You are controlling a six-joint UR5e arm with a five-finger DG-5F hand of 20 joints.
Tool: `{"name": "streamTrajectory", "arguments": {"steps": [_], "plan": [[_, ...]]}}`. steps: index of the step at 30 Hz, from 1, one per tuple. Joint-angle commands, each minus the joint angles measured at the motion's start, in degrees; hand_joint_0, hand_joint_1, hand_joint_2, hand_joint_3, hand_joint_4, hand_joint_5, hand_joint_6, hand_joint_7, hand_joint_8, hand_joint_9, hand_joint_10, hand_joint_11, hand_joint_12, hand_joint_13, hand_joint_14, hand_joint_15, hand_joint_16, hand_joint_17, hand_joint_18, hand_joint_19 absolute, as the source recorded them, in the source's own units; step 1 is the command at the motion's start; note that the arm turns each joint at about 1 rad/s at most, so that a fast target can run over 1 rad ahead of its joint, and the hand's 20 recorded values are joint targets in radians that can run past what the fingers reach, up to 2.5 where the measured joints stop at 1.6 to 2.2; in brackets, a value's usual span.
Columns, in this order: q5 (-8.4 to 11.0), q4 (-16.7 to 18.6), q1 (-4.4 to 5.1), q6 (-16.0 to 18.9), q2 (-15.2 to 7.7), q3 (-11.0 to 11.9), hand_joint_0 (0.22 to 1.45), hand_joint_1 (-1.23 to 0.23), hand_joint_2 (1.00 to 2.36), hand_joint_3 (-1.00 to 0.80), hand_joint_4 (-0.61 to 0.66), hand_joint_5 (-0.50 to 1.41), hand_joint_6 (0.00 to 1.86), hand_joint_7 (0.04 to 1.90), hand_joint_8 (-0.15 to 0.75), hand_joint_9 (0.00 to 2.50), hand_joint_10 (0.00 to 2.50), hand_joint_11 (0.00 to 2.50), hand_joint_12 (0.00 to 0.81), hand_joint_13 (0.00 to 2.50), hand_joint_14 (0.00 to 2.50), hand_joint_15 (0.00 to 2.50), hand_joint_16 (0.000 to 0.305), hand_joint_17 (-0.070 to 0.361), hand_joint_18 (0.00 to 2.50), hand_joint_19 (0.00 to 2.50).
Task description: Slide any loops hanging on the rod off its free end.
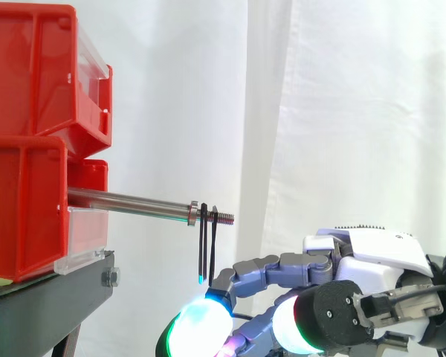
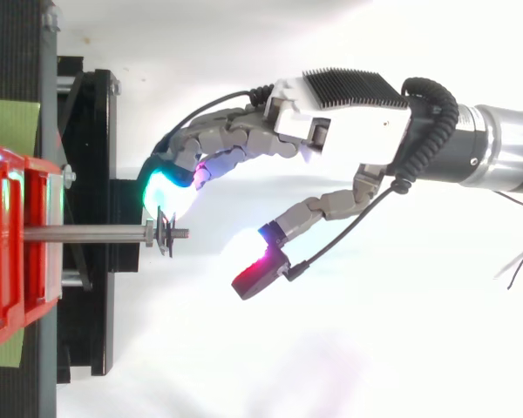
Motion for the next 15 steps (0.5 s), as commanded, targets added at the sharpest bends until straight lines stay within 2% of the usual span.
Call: {"name": "streamTrajectory", "arguments": {"steps": [1, 3, 6, 9, 13, 15], "plan": [[-0.89, 1.8, -0.54, 0.6, -1.5, 0.8, 0.52, -0.71, 1.00, -0.50, 0.33, -0.18, 0.50, 0.92, 0.326, 0.72, 0.01, 0.20, 0.321, 0.55, 0.00, 0.00, 0.039, 0.088, 0.51, 0.00], [-1.77, 2.1, -0.72, 1.1, -2.4, 1.9, 0.52, -0.71, 1.00, -0.50, 0.33, -0.18, 0.50, 0.92, 0.326, 0.72, 0.01, 0.19, 0.321, 0.55, 0.00, 0.00, 0.039, 0.088, 0.52, 0.00], [-2.65, 1.1, -0.81, 0.9, -2.4, 3.2, 0.52, -0.70, 1.00, -0.50, 0.33, -0.18, 0.50, 0.92, 0.328, 0.72, 0.01, 0.19, 0.321, 0.55, 0.00, 0.00, 0.039, 0.089, 0.53, 0.00], [-2.74, -0.2, -0.81, 0.9, -2.4, 4.3, 0.52, -0.70, 1.00, -0.50, 0.33, -0.18, 0.50, 0.92, 0.326, 0.72, 0.01, 0.19, 0.322, 0.55, 0.00, 0.00, 0.040, 0.089, 0.53, 0.00], [-2.82, -0.2, -0.89, 0.8, -2.4, 4.5, 0.52, -0.69, 1.00, -0.50, 0.33, -0.18, 0.50, 0.92, 0.326, 0.72, 0.01, 0.19, 0.322, 0.55, 0.00, 0.00, 0.039, 0.089, 0.53, 0.00], [-2.91, 0.2, -0.89, 1.3, -3.6, 5.3, 0.53, -0.69, 1.00, -0.50, 0.33, -0.18, 0.50, 0.92, 0.325, 0.72, 0.01, 0.19, 0.321, 0.56, 0.00, 0.00, 0.039, 0.089, 0.53, 0.00]]}}
